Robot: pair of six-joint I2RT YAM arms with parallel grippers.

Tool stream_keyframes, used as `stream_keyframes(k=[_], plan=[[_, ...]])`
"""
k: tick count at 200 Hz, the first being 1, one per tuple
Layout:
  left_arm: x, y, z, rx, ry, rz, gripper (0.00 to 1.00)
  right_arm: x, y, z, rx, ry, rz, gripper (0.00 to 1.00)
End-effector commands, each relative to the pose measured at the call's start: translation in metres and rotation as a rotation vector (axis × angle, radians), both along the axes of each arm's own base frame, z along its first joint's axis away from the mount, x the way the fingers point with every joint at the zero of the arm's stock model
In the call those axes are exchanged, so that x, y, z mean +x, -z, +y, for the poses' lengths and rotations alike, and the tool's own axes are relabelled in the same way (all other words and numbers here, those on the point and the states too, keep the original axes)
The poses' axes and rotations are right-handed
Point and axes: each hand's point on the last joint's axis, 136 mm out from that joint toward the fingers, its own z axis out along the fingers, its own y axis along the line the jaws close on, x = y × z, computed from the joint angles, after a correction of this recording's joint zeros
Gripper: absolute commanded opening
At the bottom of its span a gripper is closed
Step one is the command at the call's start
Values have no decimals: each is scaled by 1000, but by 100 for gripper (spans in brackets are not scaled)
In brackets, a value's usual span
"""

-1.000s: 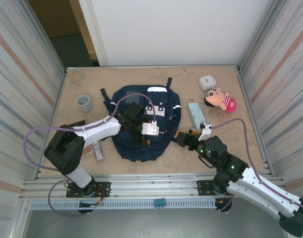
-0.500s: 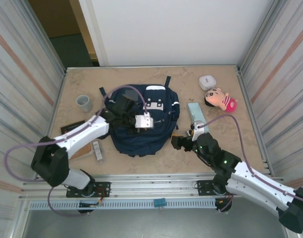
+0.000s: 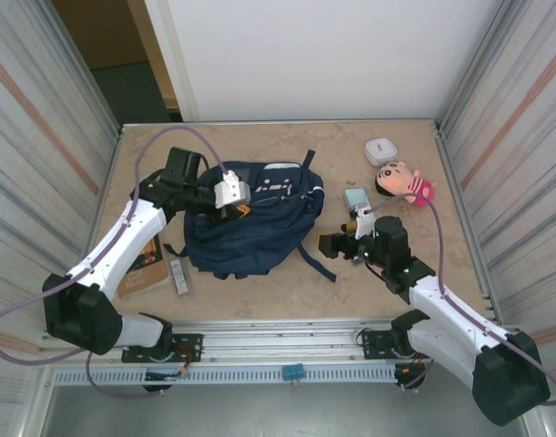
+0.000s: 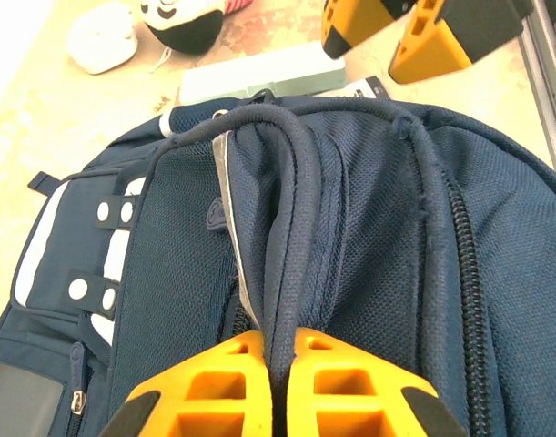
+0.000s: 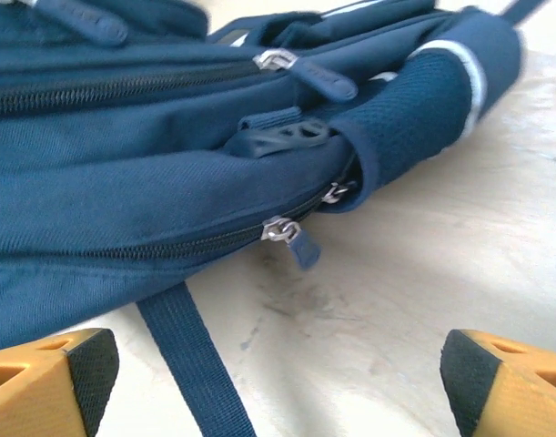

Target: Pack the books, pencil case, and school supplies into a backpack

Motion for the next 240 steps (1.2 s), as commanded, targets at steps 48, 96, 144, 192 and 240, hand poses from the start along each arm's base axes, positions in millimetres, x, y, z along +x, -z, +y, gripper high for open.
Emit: stream_keyframes(k=[48, 96, 144, 192, 240], plan=[[-12, -78, 5, -231, 73, -112, 0, 29, -26, 34, 146, -282, -24, 88], [-8, -85, 5, -282, 81, -89, 0, 44, -27, 43, 209, -366, 8, 86], [-1, -88, 10, -328, 64, -77, 0, 43, -36, 43, 255, -418, 10, 57], [-1, -91, 9, -353, 71, -71, 0, 39, -41, 47, 279, -464, 10, 42], [6, -89, 9, -342, 46, -79, 0, 37, -52, 45, 278, -460, -26, 10]])
